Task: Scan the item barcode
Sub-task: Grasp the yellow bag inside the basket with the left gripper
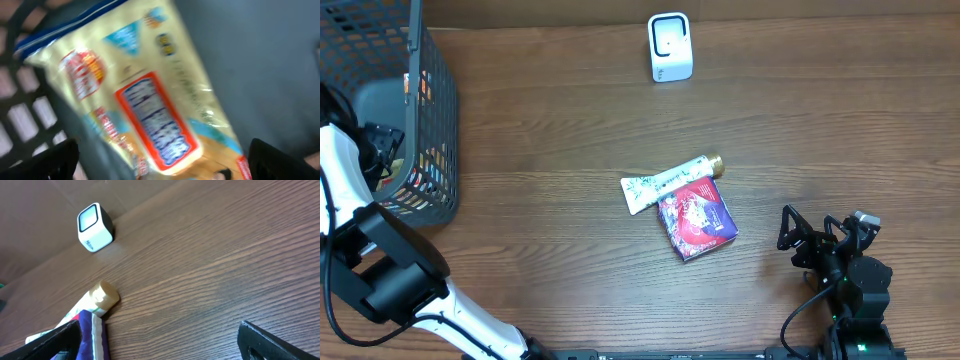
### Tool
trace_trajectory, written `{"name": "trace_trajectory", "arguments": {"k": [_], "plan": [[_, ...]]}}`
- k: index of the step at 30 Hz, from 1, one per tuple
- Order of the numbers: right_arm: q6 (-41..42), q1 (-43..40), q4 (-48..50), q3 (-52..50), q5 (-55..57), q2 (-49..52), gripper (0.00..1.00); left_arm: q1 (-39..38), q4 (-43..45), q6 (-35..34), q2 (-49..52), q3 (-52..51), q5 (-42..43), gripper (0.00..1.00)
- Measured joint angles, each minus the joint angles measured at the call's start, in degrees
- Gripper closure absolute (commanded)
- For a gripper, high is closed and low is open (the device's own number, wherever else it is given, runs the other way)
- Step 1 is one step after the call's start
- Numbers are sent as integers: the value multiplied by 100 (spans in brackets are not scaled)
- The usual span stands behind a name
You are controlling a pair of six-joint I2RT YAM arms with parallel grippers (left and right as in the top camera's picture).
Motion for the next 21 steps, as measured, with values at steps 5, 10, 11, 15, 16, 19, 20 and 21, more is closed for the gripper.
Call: {"name": "trace_trajectory", "arguments": {"k": [5,10,11,15,16,19,20,21], "plan": [[-2,0,-4,0,4,2,0,0,-103,-774,162,0,-181,0],[0,0,-4,0,7,2,0,0,-103,-1034,601,9,-214,0],[0,0,-2,0,2,2,0,0,-105,-1060,704,9,-210,0],[-2,0,-2,0,2,2,0,2,-61,-1150,970,70,-79,47],[-2,0,-2,0,4,0,0,4,-55,-1169,977,92,-33,67],[-2,0,-7,0,2,2,0,2,-59,-1209,1008,144,28,96],[-2,0,-4,0,2,2,0,13,-74,-1207,1008,184,31,96],[-2,0,-7,0,2,2,0,24,-90,-1209,1008,219,33,96]]}}
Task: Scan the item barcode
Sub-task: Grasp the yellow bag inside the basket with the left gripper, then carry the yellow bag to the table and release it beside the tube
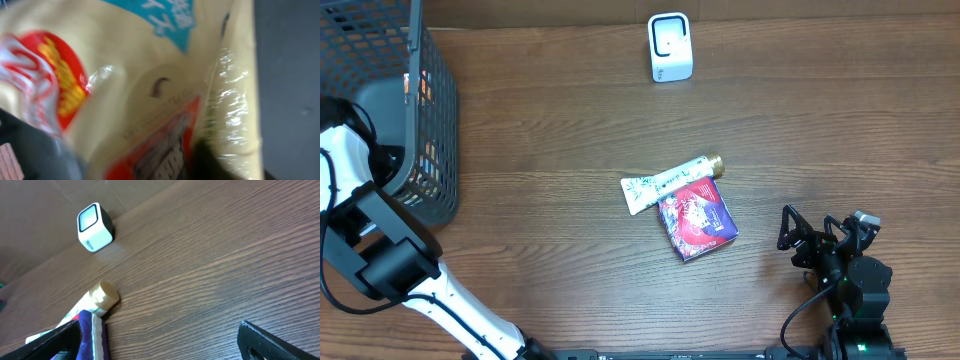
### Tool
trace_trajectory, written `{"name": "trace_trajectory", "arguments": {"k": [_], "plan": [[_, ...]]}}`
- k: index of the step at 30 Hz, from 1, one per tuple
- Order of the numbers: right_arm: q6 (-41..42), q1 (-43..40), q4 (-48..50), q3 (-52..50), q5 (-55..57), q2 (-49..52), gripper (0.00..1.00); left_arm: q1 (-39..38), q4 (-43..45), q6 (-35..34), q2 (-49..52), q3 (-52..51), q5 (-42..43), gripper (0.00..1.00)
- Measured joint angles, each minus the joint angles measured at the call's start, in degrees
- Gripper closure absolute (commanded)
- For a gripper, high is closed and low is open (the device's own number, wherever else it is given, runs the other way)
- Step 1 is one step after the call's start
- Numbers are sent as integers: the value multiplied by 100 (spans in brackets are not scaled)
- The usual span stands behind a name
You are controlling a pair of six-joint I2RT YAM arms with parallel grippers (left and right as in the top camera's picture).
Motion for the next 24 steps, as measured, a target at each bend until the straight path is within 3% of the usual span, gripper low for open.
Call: {"name": "trace_trajectory", "arguments": {"k": [9,16,21,24], "plan": [[0,0,0,0,2,0,0,11,-841,232,50,597,208,96],[2,0,-2,0,-20,2,0,11,-1386,938,-55,2483,273,96],[-2,0,-2,0,-22,2,0,11,-1443,1513,-686,3716,391,96],[0,0,-2,0,-24,4,0,13,-1423,2013,-1287,4247,905,96]]}}
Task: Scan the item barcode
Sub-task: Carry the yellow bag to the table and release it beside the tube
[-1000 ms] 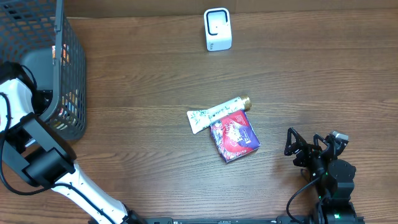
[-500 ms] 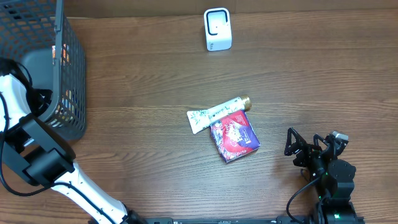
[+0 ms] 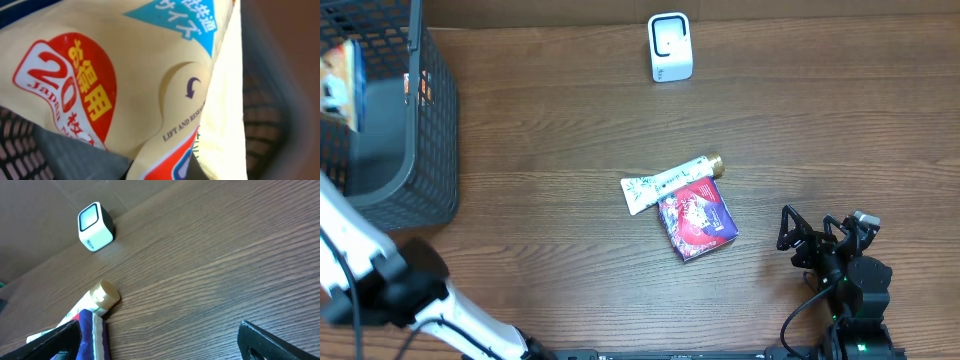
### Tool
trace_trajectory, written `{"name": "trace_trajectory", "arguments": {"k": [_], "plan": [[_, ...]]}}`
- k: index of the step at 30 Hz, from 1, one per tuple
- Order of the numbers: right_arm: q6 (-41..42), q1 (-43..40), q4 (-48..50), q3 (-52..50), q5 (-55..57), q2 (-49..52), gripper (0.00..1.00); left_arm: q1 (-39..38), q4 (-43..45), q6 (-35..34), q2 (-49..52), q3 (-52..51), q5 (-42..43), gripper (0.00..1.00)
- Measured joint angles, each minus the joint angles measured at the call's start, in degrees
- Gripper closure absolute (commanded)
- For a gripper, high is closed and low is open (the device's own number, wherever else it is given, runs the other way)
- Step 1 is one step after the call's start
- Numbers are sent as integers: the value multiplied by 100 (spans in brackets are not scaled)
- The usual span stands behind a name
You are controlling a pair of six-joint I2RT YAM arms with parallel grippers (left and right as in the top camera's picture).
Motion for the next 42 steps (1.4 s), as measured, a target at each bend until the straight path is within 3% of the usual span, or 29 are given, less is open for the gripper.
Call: {"name": "trace_trajectory", "arguments": {"k": [4,8,10,14,24,30,39,41,42], "plan": [[2,0,2,0,-2,0,0,-59,-114,1222,-857,308,1725,96],[2,-2,2,0,-39,0,0,-654,-1445,2782,-1456,420,3222,96],[2,0,2,0,-42,0,0,-1126,-2120,3432,-1530,426,3442,96],[2,0,9,0,-39,0,0,-2173,-2210,4113,-1486,61,3032,96],[2,-2,13,0,-39,-2,0,-4422,-1113,3956,-1349,-1611,531,96],[2,0,13,0,-39,-2,0,-5431,-509,3648,-1344,-3569,219,96],[0,0,11,0,-39,0,0,-6253,1567,3506,-1331,-6494,343,96],[-2,0,13,0,-39,0,0,-6255,1814,3471,-1331,-6830,343,79],[0,0,13,0,-39,-2,0,-6249,1910,3451,-1331,-6964,345,49]]}}
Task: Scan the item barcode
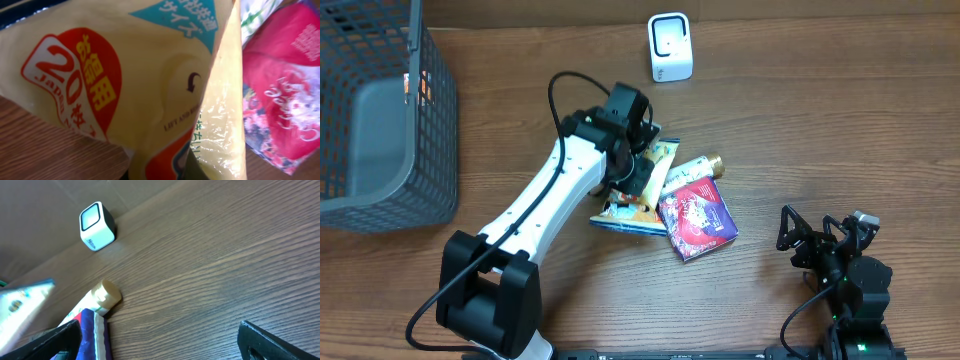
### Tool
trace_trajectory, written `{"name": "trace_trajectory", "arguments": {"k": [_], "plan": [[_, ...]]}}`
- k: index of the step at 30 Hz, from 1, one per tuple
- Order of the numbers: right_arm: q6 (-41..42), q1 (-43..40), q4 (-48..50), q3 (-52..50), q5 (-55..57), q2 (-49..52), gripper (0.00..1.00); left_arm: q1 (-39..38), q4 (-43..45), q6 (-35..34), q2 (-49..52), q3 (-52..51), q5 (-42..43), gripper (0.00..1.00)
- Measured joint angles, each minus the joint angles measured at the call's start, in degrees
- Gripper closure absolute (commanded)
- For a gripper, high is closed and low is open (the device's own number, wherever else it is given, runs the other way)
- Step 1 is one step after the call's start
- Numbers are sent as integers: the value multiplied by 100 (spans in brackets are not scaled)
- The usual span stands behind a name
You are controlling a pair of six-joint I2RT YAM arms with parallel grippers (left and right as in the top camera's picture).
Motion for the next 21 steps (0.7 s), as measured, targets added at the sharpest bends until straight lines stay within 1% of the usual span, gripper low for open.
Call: {"name": "trace_trajectory", "arguments": {"k": [1,2,5,8,10,12,14,15,17,19,20,21], "plan": [[2,0,2,0,2,2,0,0,44,-31,0,-90,-11,14],[0,0,0,0,0,2,0,13,39,-90,0,-127,-20,0],[2,0,-2,0,0,2,0,15,-190,-146,0,11,-221,0],[-4,0,0,0,0,2,0,22,-920,-238,0,800,-525,0],[0,-2,2,0,0,7,0,33,-1327,-275,-11,1759,-723,0],[-2,0,-2,0,-2,17,0,79,-1738,-367,-4,3193,-1005,0],[0,0,0,0,0,17,0,216,-1912,-509,-13,4513,-1325,0],[0,0,0,0,-2,17,0,363,-1956,-597,-63,5156,-1491,0],[0,0,2,0,0,17,0,791,-2100,-824,-190,6124,-1735,0],[0,0,2,0,0,17,0,1405,-2236,-1147,-323,6780,-1910,0],[4,0,-2,0,-4,17,0,1937,-2310,-1403,-422,7079,-2017,0],[0,0,0,0,-2,17,0,2236,-2328,-1541,-466,7178,-2070,0]]}}
